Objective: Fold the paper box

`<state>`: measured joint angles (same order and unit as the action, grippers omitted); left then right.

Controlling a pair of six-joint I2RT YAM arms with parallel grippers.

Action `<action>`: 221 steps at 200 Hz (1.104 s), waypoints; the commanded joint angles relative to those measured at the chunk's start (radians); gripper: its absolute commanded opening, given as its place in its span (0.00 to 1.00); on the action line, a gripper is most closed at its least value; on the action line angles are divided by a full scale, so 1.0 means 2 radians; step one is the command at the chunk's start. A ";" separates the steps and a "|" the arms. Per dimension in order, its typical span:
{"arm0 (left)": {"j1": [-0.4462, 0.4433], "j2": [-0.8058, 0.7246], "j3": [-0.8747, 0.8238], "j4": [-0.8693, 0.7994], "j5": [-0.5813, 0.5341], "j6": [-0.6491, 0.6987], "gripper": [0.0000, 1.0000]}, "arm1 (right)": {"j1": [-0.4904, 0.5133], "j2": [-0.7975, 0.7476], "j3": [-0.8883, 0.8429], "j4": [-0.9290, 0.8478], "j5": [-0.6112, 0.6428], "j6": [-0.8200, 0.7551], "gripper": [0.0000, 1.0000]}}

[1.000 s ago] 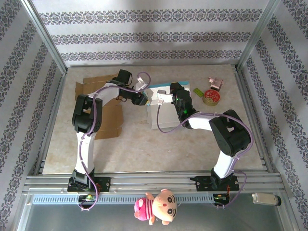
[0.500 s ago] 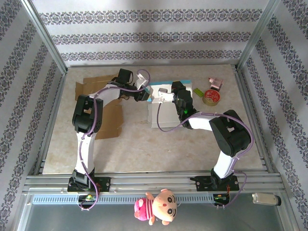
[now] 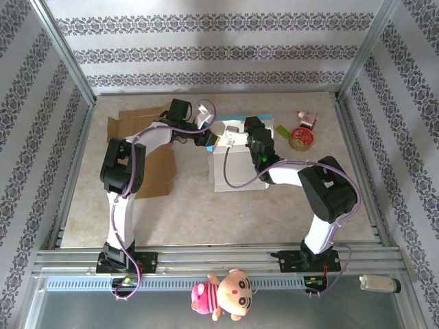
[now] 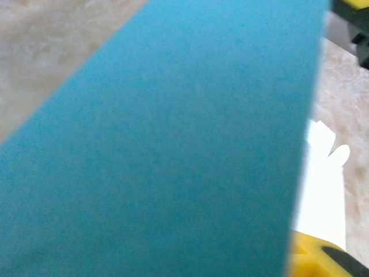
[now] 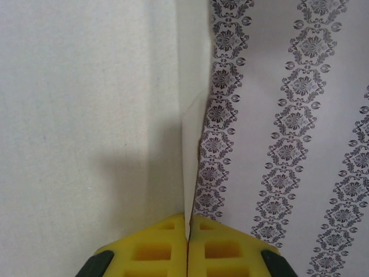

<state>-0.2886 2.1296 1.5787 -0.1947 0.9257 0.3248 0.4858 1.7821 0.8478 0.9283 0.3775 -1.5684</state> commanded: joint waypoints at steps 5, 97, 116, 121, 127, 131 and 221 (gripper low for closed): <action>-0.008 -0.024 0.016 -0.047 0.063 0.030 0.50 | 0.001 0.005 -0.005 0.005 -0.015 0.009 0.07; 0.011 -0.076 -0.031 -0.008 0.067 0.003 0.77 | -0.005 0.003 -0.013 0.004 -0.013 0.003 0.07; 0.032 -0.105 -0.062 0.028 0.052 -0.020 0.84 | -0.007 0.003 -0.015 0.007 -0.012 0.000 0.07; 0.040 -0.112 -0.069 0.034 0.050 -0.023 0.85 | -0.006 0.003 -0.016 0.007 -0.012 0.001 0.07; 0.048 -0.120 -0.076 0.038 0.045 -0.026 0.85 | -0.006 0.003 -0.015 0.008 -0.012 0.000 0.07; 0.054 -0.125 -0.079 0.040 0.040 -0.028 0.85 | -0.006 0.003 -0.015 0.008 -0.013 0.000 0.07; 0.090 -0.059 0.004 -0.092 -0.051 0.063 0.57 | -0.001 0.012 0.000 0.017 -0.018 -0.004 0.07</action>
<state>-0.0879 1.9465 1.5162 -0.2291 0.8513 0.3290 0.4801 1.7908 0.8310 0.9325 0.3477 -1.5711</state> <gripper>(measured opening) 0.587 0.070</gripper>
